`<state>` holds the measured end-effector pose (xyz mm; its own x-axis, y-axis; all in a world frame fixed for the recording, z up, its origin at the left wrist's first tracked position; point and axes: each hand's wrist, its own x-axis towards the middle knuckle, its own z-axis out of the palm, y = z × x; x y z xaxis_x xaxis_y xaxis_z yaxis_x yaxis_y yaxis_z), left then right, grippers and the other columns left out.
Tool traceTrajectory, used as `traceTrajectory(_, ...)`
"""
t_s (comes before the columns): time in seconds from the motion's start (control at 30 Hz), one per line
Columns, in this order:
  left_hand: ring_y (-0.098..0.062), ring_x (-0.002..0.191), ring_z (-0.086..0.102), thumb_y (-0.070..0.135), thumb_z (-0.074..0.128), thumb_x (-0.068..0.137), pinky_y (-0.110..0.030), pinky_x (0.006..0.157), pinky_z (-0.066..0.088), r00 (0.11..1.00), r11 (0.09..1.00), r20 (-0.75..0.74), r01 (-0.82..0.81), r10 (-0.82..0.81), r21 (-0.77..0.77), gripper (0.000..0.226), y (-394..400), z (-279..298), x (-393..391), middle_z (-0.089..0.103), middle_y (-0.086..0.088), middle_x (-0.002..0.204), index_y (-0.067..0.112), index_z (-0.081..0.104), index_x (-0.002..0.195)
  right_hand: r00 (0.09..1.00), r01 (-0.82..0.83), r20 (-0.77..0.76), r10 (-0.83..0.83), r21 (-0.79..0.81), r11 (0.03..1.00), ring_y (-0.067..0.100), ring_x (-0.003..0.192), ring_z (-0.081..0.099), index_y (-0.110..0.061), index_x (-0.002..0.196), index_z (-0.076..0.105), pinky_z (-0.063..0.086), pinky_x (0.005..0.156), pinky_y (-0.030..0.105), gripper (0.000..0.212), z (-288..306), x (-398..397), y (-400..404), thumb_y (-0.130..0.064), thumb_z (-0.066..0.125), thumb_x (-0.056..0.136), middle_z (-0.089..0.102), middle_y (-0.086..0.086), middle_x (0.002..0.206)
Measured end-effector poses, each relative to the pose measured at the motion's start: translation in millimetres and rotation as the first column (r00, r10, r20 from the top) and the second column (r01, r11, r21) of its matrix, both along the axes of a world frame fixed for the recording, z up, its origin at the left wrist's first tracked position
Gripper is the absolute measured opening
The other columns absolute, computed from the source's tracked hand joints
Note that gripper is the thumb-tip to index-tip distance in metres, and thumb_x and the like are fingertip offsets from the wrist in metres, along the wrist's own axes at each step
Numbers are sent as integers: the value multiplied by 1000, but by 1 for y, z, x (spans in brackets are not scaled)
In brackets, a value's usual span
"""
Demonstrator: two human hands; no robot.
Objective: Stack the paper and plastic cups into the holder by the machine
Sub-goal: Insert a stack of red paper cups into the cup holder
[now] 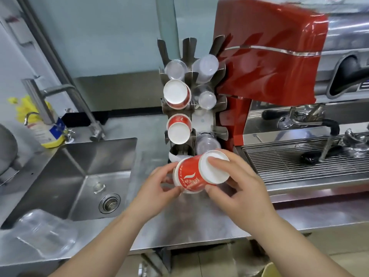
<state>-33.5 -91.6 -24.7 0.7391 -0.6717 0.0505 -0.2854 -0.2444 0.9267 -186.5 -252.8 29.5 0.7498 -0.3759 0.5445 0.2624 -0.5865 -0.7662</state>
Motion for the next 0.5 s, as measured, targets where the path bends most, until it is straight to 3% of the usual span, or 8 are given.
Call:
traceTrajectory(0.2,-24,104,63,4,74,83,-45,88,56,997,990,65,-32,41,-135,61,8,30,8,57,-3,127,32,57,134,990,-45,126,63,-141,989,21,122,55,-22,116,65,51,91,46,43,38,9,3,-17,72,74,54,-2,135)
traceTrajectory(0.3,-17,103,62,8,76,83,-37,82,56,990,986,114,-61,79,-153,62,9,40,13,56,4,125,34,56,136,987,-8,153,45,-237,972,16,121,56,-28,116,62,49,95,36,43,49,11,8,-25,73,74,52,-4,137)
traceTrajectory(0.4,-9,102,62,7,75,83,-24,78,52,983,987,157,-73,96,-145,65,6,48,18,55,11,120,35,54,138,982,31,185,31,-324,946,14,118,57,-28,112,66,45,97,26,42,55,14,14,-20,78,72,51,-4,136)
traceTrajectory(0.5,-9,105,63,6,74,83,-27,82,55,985,984,150,-60,86,-170,67,3,54,22,57,10,120,38,54,139,976,42,212,45,-387,921,18,116,58,-26,111,66,45,97,27,40,58,19,17,-18,77,73,49,-6,135)
